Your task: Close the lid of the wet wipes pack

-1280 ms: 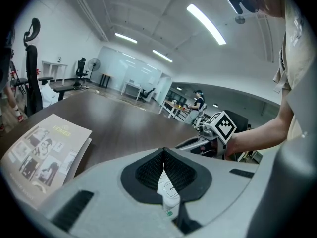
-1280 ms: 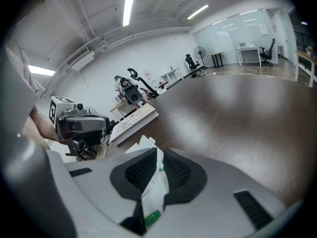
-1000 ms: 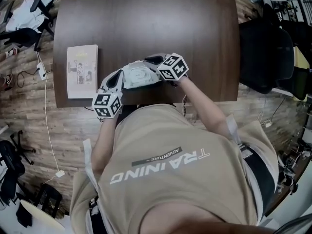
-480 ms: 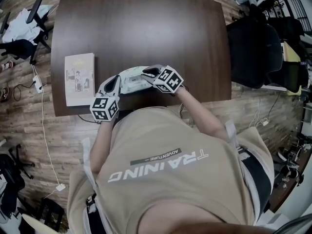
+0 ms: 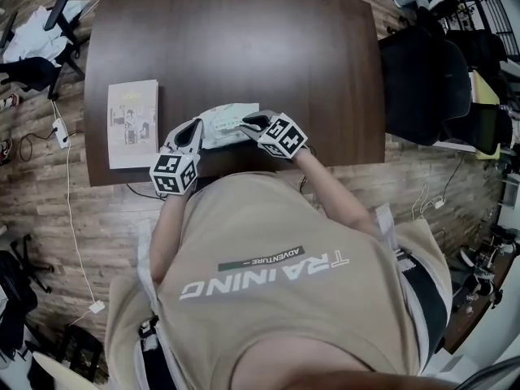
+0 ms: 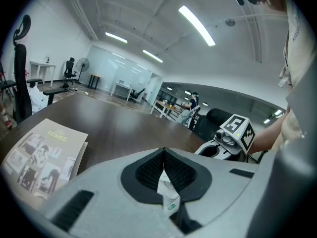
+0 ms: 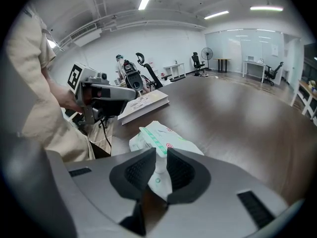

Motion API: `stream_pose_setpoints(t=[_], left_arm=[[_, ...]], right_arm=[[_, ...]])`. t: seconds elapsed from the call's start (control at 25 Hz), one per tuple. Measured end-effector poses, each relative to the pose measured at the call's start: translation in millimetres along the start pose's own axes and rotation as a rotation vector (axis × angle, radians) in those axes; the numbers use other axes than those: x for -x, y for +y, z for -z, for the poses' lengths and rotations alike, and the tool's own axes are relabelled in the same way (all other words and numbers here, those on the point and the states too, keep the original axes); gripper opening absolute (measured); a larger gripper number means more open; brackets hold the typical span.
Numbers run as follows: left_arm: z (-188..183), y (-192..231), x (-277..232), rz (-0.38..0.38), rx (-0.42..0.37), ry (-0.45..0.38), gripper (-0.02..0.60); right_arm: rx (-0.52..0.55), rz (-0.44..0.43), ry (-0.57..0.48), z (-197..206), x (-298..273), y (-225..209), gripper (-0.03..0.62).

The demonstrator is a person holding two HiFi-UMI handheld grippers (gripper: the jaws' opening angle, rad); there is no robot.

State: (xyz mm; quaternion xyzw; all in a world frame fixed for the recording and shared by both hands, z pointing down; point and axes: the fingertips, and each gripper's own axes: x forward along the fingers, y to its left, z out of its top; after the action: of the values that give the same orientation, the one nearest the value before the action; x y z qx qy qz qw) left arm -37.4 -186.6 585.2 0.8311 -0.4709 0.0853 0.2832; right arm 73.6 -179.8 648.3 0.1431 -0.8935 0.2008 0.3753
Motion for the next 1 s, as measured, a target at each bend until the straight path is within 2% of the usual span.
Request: stream_pose_setpoints(t=[0.24, 0.48, 0.76, 1.0], left_arm=[[3, 6, 2, -0.014, 0.006, 0.004, 0.005], [3, 16, 3, -0.017, 0.029, 0.003, 0.005], [6, 19, -11, 0.021, 0.041, 0.01, 0.005], [10, 16, -15, 0.08, 0.015, 0.029, 0.005]], right_arm=[[-0.041, -0.016, 0.043, 22, -10, 2, 0.048], [-0.038, 0.009, 0.095, 31, -21, 1, 0.048], [-0.105, 0.005, 0.125, 34, -27, -3, 0.049], [-0.074, 0.088, 0.138, 33, -33, 0, 0.049]])
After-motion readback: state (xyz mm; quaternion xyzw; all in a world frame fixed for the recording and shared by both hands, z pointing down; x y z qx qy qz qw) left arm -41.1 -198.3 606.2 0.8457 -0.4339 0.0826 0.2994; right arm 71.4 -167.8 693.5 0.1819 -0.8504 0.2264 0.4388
